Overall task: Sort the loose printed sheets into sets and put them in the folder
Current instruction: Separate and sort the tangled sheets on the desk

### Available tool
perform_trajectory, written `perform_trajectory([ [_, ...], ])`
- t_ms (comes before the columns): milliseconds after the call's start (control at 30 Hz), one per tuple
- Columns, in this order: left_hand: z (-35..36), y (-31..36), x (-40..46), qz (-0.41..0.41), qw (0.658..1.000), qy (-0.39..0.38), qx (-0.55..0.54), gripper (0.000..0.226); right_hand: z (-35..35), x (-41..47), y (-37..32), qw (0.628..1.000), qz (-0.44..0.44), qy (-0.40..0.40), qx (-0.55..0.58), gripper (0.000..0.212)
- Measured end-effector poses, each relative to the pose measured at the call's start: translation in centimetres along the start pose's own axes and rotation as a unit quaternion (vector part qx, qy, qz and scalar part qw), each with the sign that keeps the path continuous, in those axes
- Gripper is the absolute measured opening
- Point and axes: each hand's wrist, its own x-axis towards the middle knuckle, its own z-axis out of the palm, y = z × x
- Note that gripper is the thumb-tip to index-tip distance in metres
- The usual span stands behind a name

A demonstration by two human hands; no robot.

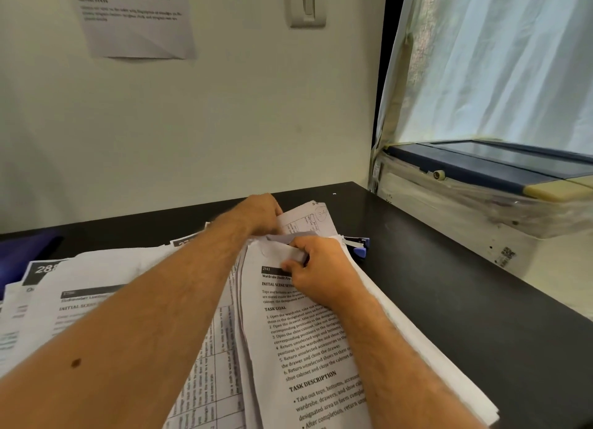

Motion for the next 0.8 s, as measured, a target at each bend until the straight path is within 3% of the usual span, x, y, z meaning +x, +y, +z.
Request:
perform_trajectory([
  [200, -0.1, -0.9, -0.2, -0.014, 0.998, 0.051, 0.018, 0.02, 0.0, 0.0, -0.1, 1.0, -0.004, -0.01, -0.004, 0.017],
  [333, -1.0, -1.2, -0.3, 0.014, 0.999, 0.016, 0.03, 0.023, 0.1, 0.0, -0.1, 1.0, -0.004, -0.011, -0.01, 0.018],
  [433, -1.7, -1.2, -0.6, 0.023, 0.996, 0.082, 0.025, 0.018, 0.2, 0.0, -0.1, 1.0, 0.0, 0.0, -0.015, 0.018],
  [567, -3.3, -1.3, -0.8, 0.032, 0.979, 0.193, -0.066, 0.016, 0.2, 0.0, -0.2, 1.0, -0.005, 0.024, -0.019, 0.017],
  [667, -4.8, -1.4, -1.6, 0.051, 0.979, 0.188, -0.062, 0.025, -0.1, 0.0, -0.6, 0.999, -0.018, 0.029, -0.032, 0.018],
  [800, -6.9, -1.7, -3.1, 0.087, 0.974, 0.206, -0.037, 0.011, -2.1, 0.1, -2.2, 0.994, -0.057, 0.05, -0.072, 0.021],
])
